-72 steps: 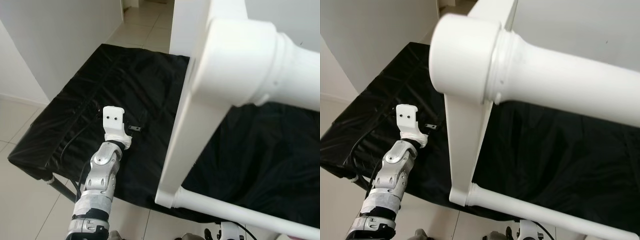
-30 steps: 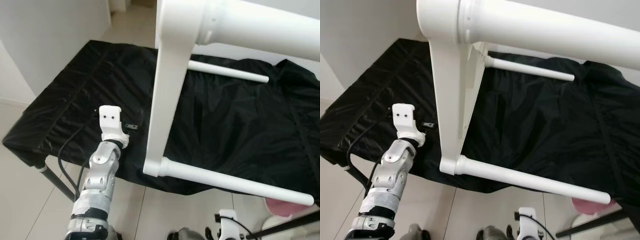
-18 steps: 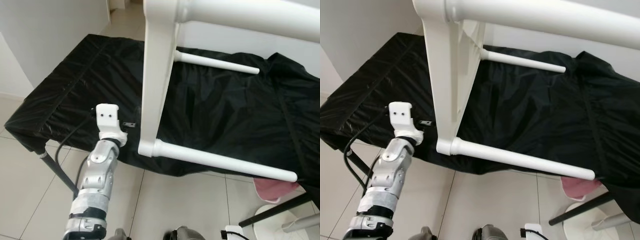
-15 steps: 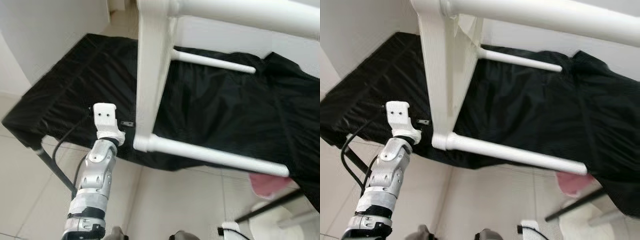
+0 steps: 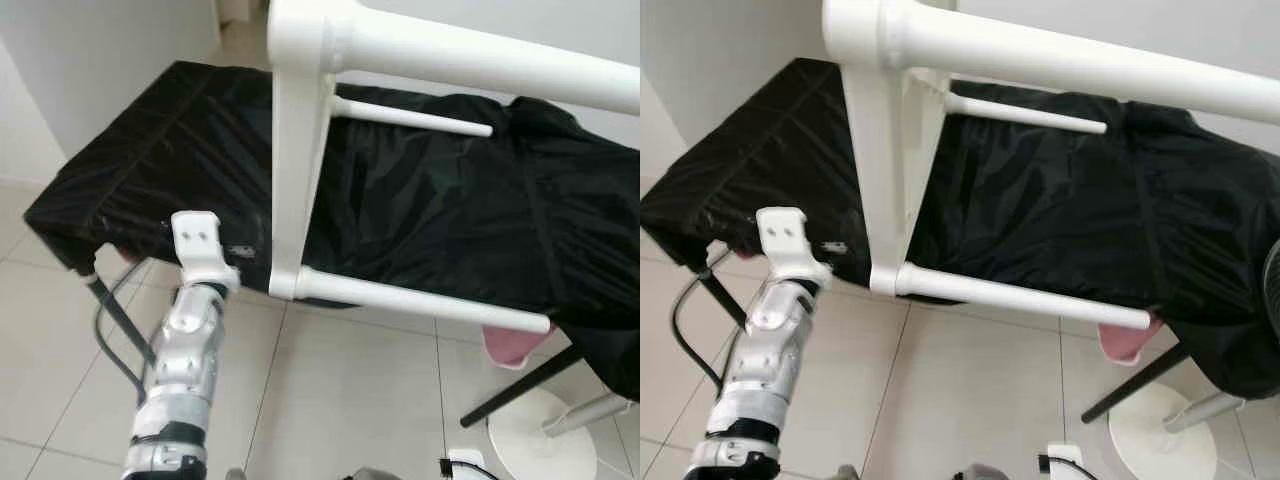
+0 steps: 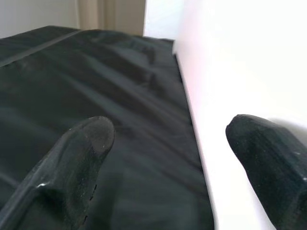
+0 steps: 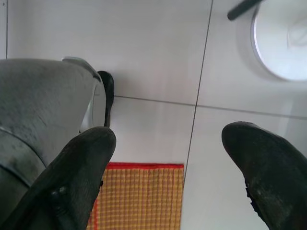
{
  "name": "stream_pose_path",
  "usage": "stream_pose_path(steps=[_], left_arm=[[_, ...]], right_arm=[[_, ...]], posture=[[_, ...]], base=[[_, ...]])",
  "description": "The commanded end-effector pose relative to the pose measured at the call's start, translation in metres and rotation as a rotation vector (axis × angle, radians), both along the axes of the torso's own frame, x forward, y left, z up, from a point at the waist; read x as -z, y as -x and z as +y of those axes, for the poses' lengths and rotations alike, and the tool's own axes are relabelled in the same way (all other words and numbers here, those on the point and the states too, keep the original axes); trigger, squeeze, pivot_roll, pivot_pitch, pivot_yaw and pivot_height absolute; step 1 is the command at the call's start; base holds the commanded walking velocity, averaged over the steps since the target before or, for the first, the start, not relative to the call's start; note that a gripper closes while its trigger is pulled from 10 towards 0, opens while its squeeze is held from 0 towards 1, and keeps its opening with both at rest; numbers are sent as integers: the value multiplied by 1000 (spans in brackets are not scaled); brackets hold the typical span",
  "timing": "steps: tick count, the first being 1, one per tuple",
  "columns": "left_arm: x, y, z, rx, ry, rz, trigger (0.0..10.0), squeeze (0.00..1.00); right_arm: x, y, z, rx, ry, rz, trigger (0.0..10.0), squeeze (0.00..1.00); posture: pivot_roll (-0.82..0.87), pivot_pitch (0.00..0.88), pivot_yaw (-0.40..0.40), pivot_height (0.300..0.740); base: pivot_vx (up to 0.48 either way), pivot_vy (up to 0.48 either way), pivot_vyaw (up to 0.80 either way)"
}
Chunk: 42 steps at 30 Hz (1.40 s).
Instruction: Building children table
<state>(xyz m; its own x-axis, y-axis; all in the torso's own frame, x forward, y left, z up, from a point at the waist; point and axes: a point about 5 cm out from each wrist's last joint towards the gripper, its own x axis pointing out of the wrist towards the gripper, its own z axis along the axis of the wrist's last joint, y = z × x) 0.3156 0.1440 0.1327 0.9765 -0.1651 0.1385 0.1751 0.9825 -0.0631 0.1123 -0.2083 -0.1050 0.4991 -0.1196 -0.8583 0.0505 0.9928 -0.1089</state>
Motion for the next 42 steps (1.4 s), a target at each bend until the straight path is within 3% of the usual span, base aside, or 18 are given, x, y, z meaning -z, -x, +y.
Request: stream_pose_path(steps=[1, 2, 7, 12, 14, 18, 20, 21, 23, 27, 28, 29, 36, 38, 42], left_arm=[[8, 3, 19, -53, -27, 28, 10000, 0], [18, 9, 36, -94, -36, 67, 10000, 0], [40, 23, 53, -106, -46, 136, 10000, 0], [50, 32, 62, -108, -76, 171, 10000, 0], [65, 53, 72, -10, -106, 209, 10000, 0], [71, 65, 73, 68, -142, 221, 10000, 0], [80, 80, 67, 209, -149, 268, 10000, 0], [80, 80, 67, 209, -149, 268, 10000, 0], [85, 90, 61, 309, -169, 300, 10000, 0], [88, 94, 56, 361, -205, 310, 10000, 0], [95, 101, 40, 483, -265, 346, 10000, 0], [98, 103, 35, 521, -280, 356, 10000, 0], [94, 109, 17, 621, -299, 350, 10000, 0], [87, 106, 9, 636, -309, 324, 10000, 0], [84, 104, 6, 637, -314, 312, 10000, 0]], right_arm=[[-1, -4, 6, -15, -15, -20, 10000, 0], [-2, -5, 2, 31, -38, -57, 10000, 0], [-11, -23, -3, 65, -76, -165, 10000, 0], [-15, -29, -4, 52, -87, -201, 10000, 0], [-22, -36, -9, 3, -87, -276, 10000, 0], [-25, -39, -13, -26, -82, -314, 10000, 0], [-31, -42, -17, -64, -71, -370, 10000, 0], [-31, -42, -17, -64, -71, -370, 10000, 0], [-37, -48, -19, -103, -58, -429, 10000, 0], [-42, -53, -18, -131, -49, -476, 10000, 0], [-58, -68, -12, -201, -59, -621, 10000, 0], [-64, -73, -9, -223, -64, -669, 10000, 0], [-84, -86, 5, -292, -78, -838, 10000, 0], [-96, -90, 17, -357, -94, -920, 10000, 0], [-101, -90, 23, -385, -103, -952, 10000, 0]], posture=[[-9, 0, -24, 740], [-2, 0, -26, 740], [-7, 0, -26, 740], [-7, 0, -26, 740], [5, 0, -42, 740], [11, 0, -50, 740], [15, 0, -59, 740], [15, 0, -59, 740], [16, 0, -61, 740], [16, 0, -63, 740], [8, 0, -62, 740], [8, 0, -62, 740], [0, 0, -59, 740], [-4, 0, -54, 740], [-4, 0, -54, 740]], base=[[0, 0, 0], [0, 0, 0], [0, 0, 0], [0, 0, 0], [0, 0, 0], [0, 0, 0], [0, 0, 0], [0, 0, 0], [0, 0, 0], [0, 0, 0], [0, 0, 0], [0, 0, 0], [0, 0, 0], [0, 0, 0], [0, 0, 0]])
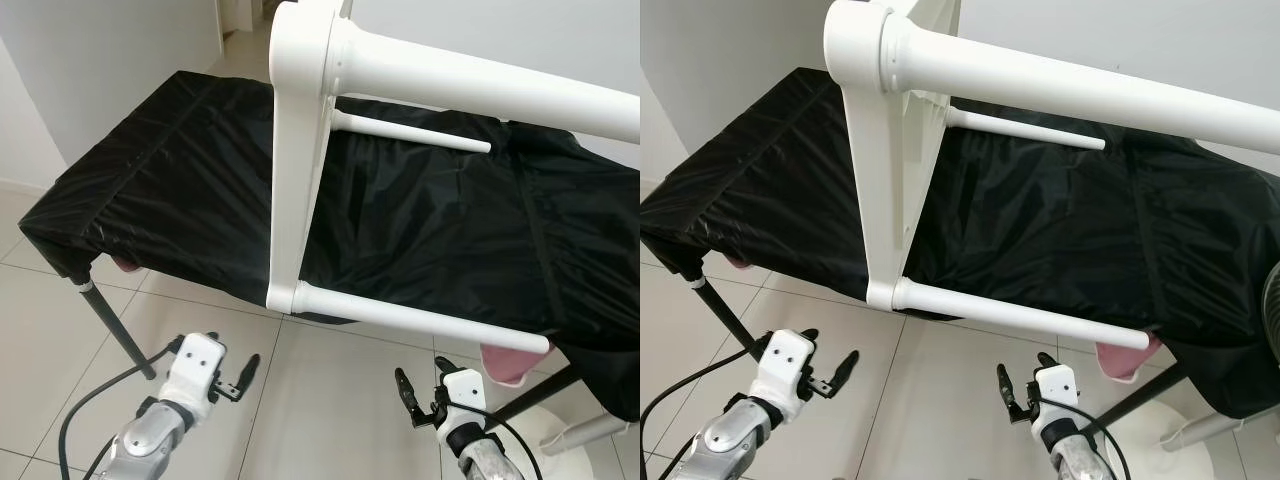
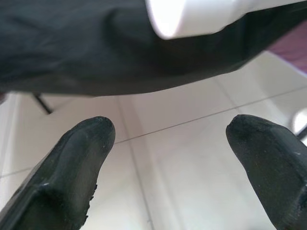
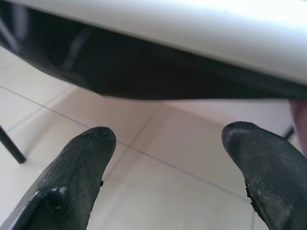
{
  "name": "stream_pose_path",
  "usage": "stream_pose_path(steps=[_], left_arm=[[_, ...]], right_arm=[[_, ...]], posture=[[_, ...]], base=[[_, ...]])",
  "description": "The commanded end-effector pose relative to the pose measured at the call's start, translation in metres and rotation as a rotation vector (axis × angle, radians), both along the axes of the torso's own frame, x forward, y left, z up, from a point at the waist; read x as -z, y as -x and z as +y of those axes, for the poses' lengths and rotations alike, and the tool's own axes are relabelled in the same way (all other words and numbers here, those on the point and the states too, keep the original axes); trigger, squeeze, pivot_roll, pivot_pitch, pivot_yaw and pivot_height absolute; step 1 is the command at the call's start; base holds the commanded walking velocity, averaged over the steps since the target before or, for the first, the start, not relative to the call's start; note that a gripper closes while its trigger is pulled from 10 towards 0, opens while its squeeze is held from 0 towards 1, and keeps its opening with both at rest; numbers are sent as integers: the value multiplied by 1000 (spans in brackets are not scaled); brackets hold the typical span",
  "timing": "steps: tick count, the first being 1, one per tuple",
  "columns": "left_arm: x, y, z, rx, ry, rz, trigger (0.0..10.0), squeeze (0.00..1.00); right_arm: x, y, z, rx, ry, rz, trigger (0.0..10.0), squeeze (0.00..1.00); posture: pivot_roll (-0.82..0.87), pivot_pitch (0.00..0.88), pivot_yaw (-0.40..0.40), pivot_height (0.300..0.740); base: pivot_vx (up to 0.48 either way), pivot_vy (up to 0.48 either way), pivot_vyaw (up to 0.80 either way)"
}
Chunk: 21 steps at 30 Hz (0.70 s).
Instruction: Building children table
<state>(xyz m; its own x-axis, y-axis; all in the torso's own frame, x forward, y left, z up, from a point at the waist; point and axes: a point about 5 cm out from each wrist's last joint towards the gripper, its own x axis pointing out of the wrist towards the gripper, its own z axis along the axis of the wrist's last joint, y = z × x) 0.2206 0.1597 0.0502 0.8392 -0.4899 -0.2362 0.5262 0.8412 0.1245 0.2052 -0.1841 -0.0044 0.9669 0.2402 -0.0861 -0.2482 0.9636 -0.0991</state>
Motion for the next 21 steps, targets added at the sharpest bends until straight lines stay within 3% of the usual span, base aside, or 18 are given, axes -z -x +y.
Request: stream_pose_path(steps=[1, 3, 9, 21], left_arm=[[-4, 3, -16, 267, 29, 50, 10000, 0], [-13, -8, -27, 278, 39, 21, 10000, 0], [-27, -21, -46, 288, 78, -19, 10000, 0], [-39, -36, -58, 276, 67, -53, 10000, 0]], right_arm=[[-7, 0, 4, -33, -1, -37, 10000, 0], [-20, -4, 13, -75, -15, -98, 10000, 0], [-38, -10, 22, -95, -38, -172, 10000, 0], [-53, -19, 26, -79, -58, -193, 10000, 0]], posture=[[-6, 0, -50, 740], [-11, 1, -46, 740], [-25, 15, -33, 740], [-28, 19, -27, 740]], base=[[0, 0, 0], [0, 0, 0], [0, 0, 0], [0, 0, 0]])
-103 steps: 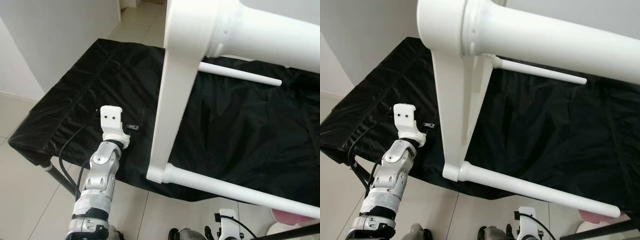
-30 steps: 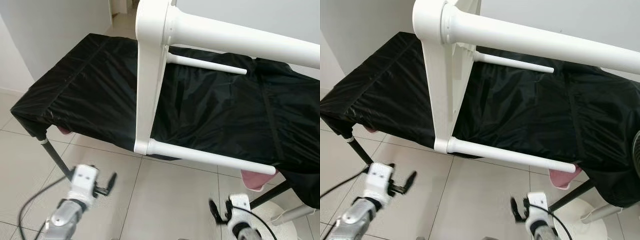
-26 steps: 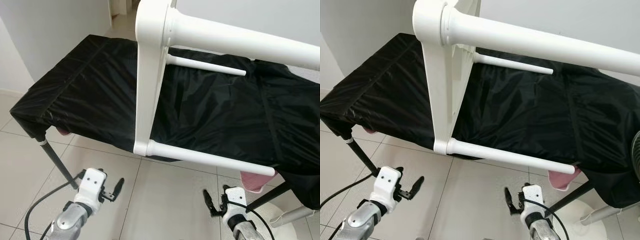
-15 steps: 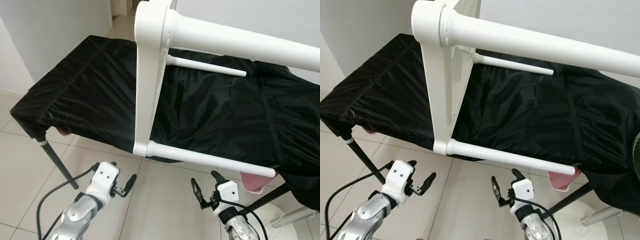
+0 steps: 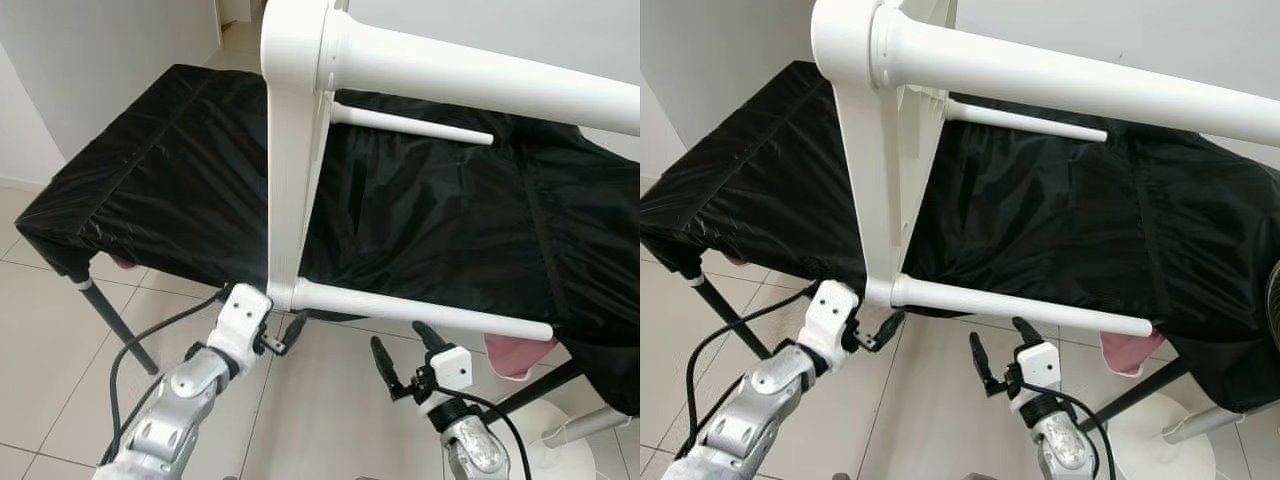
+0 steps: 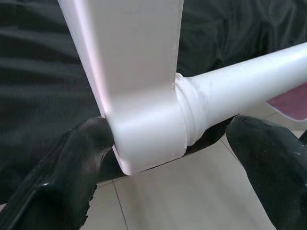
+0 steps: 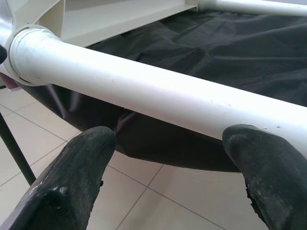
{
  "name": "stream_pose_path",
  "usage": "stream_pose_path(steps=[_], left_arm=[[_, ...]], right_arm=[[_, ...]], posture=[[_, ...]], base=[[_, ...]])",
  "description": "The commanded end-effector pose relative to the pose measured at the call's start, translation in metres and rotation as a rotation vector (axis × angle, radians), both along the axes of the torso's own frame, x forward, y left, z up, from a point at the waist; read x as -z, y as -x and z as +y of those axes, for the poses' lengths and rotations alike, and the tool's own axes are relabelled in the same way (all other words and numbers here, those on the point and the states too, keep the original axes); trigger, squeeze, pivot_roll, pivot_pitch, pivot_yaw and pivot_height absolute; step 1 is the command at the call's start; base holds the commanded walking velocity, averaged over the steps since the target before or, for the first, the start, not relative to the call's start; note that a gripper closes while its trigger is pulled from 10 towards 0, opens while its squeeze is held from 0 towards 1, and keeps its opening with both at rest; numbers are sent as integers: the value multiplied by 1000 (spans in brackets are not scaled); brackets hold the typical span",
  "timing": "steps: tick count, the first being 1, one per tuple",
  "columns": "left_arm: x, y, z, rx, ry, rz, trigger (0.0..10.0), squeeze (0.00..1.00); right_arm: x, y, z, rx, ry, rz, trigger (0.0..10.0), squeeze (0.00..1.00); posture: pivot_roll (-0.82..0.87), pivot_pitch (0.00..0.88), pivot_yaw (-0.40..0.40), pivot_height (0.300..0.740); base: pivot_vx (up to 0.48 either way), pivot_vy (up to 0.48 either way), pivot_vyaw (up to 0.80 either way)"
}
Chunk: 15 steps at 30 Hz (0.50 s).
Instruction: Building children table
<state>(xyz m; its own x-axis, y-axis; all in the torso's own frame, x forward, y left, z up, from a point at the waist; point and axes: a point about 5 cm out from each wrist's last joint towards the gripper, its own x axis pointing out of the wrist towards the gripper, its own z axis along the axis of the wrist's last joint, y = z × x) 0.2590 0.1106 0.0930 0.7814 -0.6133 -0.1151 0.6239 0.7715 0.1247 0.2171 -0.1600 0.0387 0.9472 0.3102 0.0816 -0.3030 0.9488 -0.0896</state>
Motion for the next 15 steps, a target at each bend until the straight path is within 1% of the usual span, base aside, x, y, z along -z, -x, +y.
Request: stream_pose_path(steps=[1, 2, 3, 5, 10, 11, 12, 14, 15], left_arm=[[3, 2, -9, 141, -14, 42, 10000, 0], [1, -2, -9, 123, -17, 32, 10000, 0], [1, -2, -9, 123, -17, 32, 10000, 0], [-3, -9, -9, 82, -19, 19, 10000, 0], [-9, -16, -9, 29, -2, 11, 10000, 0], [-13, -21, -9, -24, 2, -12, 10000, 0], [-13, -21, -9, -24, 2, -12, 10000, 0], [-22, -30, -5, -105, 11, -56, 10000, 0], [-22, -30, -5, -105, 11, -56, 10000, 0]], right_arm=[[-10, -7, 2, -5, -3, -35, 10000, 0], [-13, -9, 3, -7, -1, -46, 10000, 0], [-13, -9, 3, -7, -1, -46, 10000, 0], [-20, -14, 4, -4, -1, -67, 10000, 0], [-27, -20, 4, 2, -5, -84, 10000, 0], [-30, -21, 5, 4, -11, -94, 10000, 0], [-30, -21, 5, 4, -11, -94, 10000, 0], [-36, -23, 7, 6, -19, -119, 10000, 0], [-36, -23, 7, 6, -19, -119, 10000, 0]], posture=[[-28, 19, -27, 740], [-28, 19, -27, 740], [-28, 19, -27, 740], [-28, 19, -27, 740], [-28, 15, -24, 740], [-25, 15, -25, 740], [-25, 15, -25, 740], [-23, 16, -26, 740], [-23, 16, -26, 740]], base=[[0, 0, 0], [0, 0, 0], [0, 0, 0], [0, 0, 0], [0, 0, 0], [0, 0, 0], [0, 0, 0], [0, 0, 0], [0, 0, 0]])
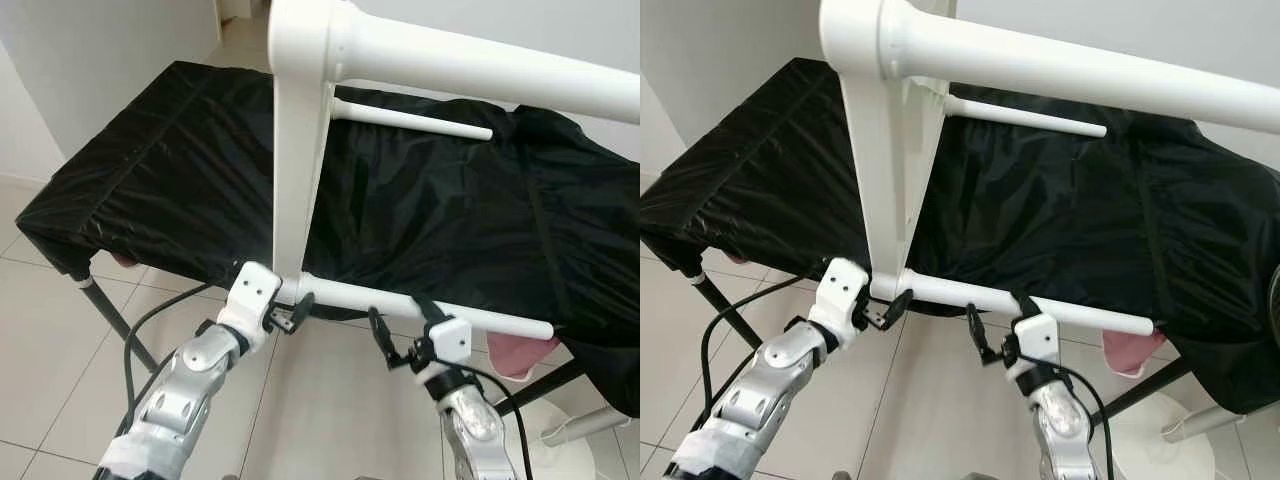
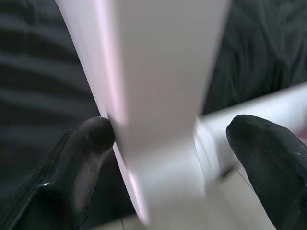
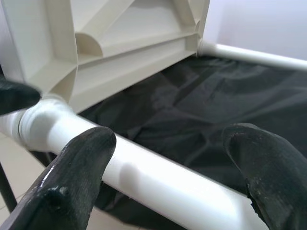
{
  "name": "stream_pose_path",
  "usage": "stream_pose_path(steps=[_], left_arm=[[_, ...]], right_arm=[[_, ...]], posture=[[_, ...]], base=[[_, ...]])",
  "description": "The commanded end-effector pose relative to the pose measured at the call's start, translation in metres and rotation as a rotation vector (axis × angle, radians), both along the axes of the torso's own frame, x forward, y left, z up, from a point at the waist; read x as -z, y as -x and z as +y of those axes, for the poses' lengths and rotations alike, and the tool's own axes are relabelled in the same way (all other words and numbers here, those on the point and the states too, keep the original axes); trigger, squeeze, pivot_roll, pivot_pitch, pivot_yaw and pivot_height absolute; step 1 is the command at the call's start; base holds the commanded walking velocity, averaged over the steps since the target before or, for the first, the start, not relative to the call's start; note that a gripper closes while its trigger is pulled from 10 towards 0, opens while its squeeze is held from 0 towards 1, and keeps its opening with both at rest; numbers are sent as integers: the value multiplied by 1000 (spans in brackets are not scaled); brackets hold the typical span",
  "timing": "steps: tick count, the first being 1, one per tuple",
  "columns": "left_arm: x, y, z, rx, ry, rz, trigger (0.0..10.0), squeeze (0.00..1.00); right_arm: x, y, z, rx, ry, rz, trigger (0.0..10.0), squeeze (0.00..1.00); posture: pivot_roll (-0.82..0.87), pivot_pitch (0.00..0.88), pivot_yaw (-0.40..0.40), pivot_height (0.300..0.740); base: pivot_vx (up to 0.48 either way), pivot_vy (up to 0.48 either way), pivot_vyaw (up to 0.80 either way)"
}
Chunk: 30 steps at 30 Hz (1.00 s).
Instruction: Building children table
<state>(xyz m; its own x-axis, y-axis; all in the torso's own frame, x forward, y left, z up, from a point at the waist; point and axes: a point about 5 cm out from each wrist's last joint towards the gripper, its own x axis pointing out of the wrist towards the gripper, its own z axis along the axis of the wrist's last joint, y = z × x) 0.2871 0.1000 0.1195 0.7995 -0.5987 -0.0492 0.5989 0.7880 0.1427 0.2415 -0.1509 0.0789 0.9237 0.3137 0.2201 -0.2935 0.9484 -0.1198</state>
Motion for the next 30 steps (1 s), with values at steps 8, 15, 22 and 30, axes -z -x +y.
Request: stream_pose_path(steps=[8, 15, 22, 30], left_arm=[[-13, -16, 13, -180, 1, -64, 10000, 0], [-25, -14, 9, -278, 14, -101, 10000, 0], [-50, -25, 10, -376, 47, -144, 10000, 0], [-59, -36, 19, -494, -15, -98, 0, 0]], right_arm=[[-4, -3, -3, 32, -22, 5, 10000, 0], [2, 6, -5, 44, -22, 33, 10000, 0], [3, 8, 3, 34, -30, 43, 10000, 0], [4, 8, 10, 25, -40, 48, 10000, 0]], posture=[[-18, 14, -28, 740], [-15, 13, -29, 740], [-10, 12, -32, 740], [-6, 3, -25, 740]], base=[[0, 0, 0], [0, 0, 0], [0, 0, 0], [0, 0, 0]])
